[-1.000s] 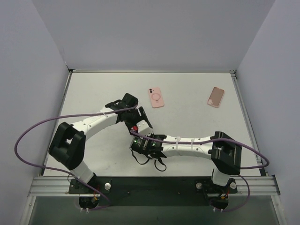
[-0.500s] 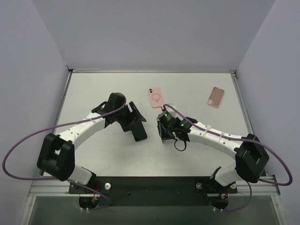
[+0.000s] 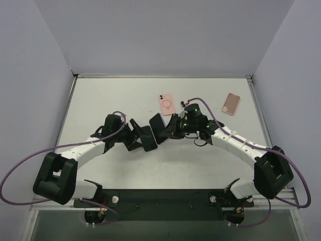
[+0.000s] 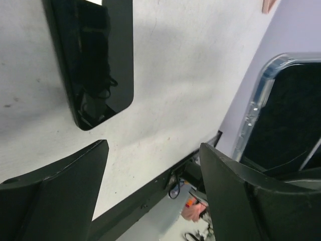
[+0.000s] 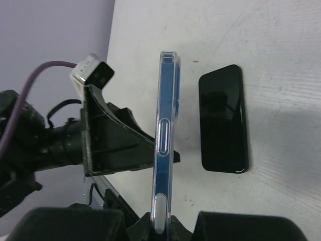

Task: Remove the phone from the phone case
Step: Adjust the phone.

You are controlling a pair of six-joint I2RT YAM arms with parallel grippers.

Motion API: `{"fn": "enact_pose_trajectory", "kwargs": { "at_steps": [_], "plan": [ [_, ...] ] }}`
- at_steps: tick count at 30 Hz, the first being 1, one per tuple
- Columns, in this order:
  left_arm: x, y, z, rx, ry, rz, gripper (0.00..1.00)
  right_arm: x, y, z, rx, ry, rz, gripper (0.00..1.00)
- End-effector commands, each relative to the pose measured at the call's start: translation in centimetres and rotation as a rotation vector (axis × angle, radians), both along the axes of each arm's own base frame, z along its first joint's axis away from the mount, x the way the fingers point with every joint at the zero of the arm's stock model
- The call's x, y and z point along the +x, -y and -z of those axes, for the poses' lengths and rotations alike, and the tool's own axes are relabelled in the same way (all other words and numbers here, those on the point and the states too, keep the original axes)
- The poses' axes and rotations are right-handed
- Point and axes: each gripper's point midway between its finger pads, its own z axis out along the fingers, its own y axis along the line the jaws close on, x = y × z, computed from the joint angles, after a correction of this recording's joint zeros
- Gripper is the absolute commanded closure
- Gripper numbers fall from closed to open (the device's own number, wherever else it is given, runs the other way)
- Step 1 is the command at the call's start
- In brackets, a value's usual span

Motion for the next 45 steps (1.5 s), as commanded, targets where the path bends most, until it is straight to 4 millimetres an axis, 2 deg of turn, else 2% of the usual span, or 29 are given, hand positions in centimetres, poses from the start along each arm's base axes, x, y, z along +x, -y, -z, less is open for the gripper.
{"fn": "enact_pose_trajectory", "kwargs": {
  "at_steps": [1, 3, 5, 6, 13, 17, 19, 23, 25, 28, 30, 33, 35, 37, 41, 45],
  "plan": [
    [0.4, 3.0, -5.7, -0.314, 0.177, 0.096, 0.15, -1.0, -2.3, -6.2, 0.259, 0.06, -0.103, 1.0],
    [0.4, 3.5, -6.7, -0.369, 0.217, 0.125, 0.15, -1.1, -2.6, -6.4, 0.283, 0.048, -0.108, 1.0],
    [0.1, 3.6, -6.6, -0.415, 0.203, 0.121, 0.15, -1.0, -2.7, -6.4, 0.301, 0.042, -0.109, 1.0],
    [0.2, 3.8, -7.7, -0.449, 0.25, 0.137, 0.15, -0.9, -2.8, -6.4, 0.311, 0.03, -0.103, 1.0],
    [-0.2, 4.0, -8.2, -0.496, 0.266, 0.153, 0.15, 0.4, -2.2, -7.0, 0.409, 0.028, -0.004, 1.0],
    [-0.3, 3.9, -8.5, -0.493, 0.286, 0.164, 0.15, 1.5, -0.3, -7.3, 0.398, 0.072, 0.105, 1.0],
    [-0.4, 3.8, -8.6, -0.489, 0.299, 0.168, 0.15, 2.4, 1.2, -6.5, 0.381, 0.072, 0.177, 1.0],
    [-0.2, 3.6, -9.0, -0.482, 0.314, 0.171, 0.15, 3.1, 3.8, -6.3, 0.374, 0.085, 0.268, 1.0],
    [-0.1, 3.7, -9.5, -0.5, 0.319, 0.17, 0.15, 3.2, 4.4, -6.1, 0.363, 0.086, 0.282, 1.0],
    [0.2, 3.8, -10.3, -0.537, 0.329, 0.166, 0.14, 2.3, 3.8, -5.9, 0.373, 0.06, 0.232, 1.0],
    [0.2, 4.0, -10.9, -0.568, 0.349, 0.178, 0.14, 1.9, 2.9, -6.5, 0.417, 0.055, 0.184, 1.0],
    [0.5, 4.3, -10.3, -0.609, 0.32, 0.177, 0.14, 1.3, 1.7, -7.4, 0.445, 0.064, 0.135, 1.0],
    [0.5, 4.3, -10.7, -0.647, 0.324, 0.177, 0.14, 1.1, 0.8, -8.2, 0.46, 0.076, 0.105, 1.0],
    [0.7, 4.4, -10.3, -0.677, 0.292, 0.158, 0.14, 0.9, 0.1, -8.1, 0.463, 0.059, 0.076, 1.0],
    [0.9, 4.4, -11.7, -0.747, 0.336, 0.157, 0.14, 0.1, -1.8, -8.3, 0.493, 0.032, 0.009, 1.0],
    [1.2, 4.4, -12.4, -0.776, 0.346, 0.155, 0.15, -1.4, -4.0, -8.4, 0.532, 0.006, -0.065, 1.0]
  ]
}}
